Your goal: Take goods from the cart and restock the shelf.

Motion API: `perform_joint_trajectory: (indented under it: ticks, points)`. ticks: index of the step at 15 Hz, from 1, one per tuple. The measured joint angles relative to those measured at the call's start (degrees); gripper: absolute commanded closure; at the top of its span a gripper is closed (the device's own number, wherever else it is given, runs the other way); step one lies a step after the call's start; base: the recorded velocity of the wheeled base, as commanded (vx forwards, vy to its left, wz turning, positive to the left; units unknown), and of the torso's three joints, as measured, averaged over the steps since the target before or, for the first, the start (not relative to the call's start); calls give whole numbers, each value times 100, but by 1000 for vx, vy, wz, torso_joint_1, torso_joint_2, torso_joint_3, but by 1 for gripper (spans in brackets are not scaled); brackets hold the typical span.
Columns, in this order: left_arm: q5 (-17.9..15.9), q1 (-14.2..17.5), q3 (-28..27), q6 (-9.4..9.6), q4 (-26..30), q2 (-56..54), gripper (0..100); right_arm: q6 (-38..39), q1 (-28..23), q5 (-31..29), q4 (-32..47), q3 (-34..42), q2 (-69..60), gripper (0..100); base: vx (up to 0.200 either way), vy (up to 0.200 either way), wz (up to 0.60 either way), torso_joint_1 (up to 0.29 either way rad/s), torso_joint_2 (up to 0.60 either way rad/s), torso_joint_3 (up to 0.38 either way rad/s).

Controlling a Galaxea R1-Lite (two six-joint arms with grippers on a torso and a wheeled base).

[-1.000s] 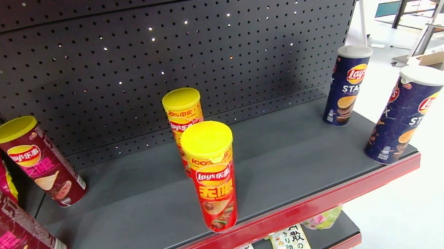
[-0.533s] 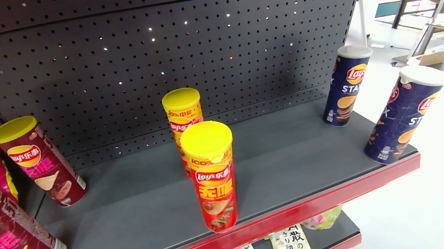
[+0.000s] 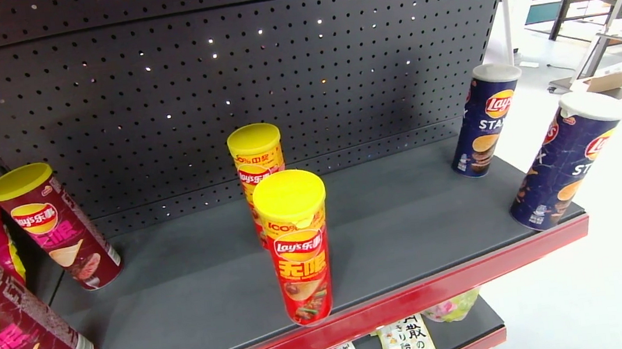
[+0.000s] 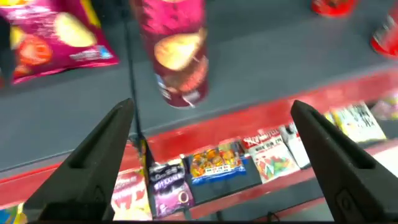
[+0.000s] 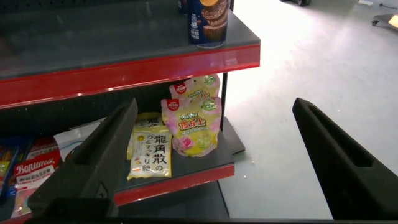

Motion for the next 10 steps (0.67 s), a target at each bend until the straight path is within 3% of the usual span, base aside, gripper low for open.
perform_joint_trajectory:
  ticks: [1,3,4,6,7,9,10]
  points:
    - [-24,-32,144,10,-13,-199,0,7,0,2,0,0,0,0,0,0,0,0,0,0]
    - [11,-50,408,-325,-145,-435,0,16,0,0,0,-2,0,0,0,0,0,0,0,0]
    - [9,-54,507,-389,-227,-507,0,16,0,-1,0,-2,0,0,0,0,0,0,0,0]
    - [-165,-54,774,-430,-847,-581,0,18,0,-6,0,-2,0,0,0,0,0,0,0,0]
    - [-416,-54,909,-446,-1104,-601,0,18,0,-6,0,-2,0,0,0,0,0,0,0,0]
    - [-479,-56,1270,-503,-2059,-617,0,16,0,-9,0,5,0,0,0,0,0,0,0,0]
    - [-421,-54,1390,-616,-2094,-619,0,16,0,-9,0,5,0,0,0,0,0,0,0,0]
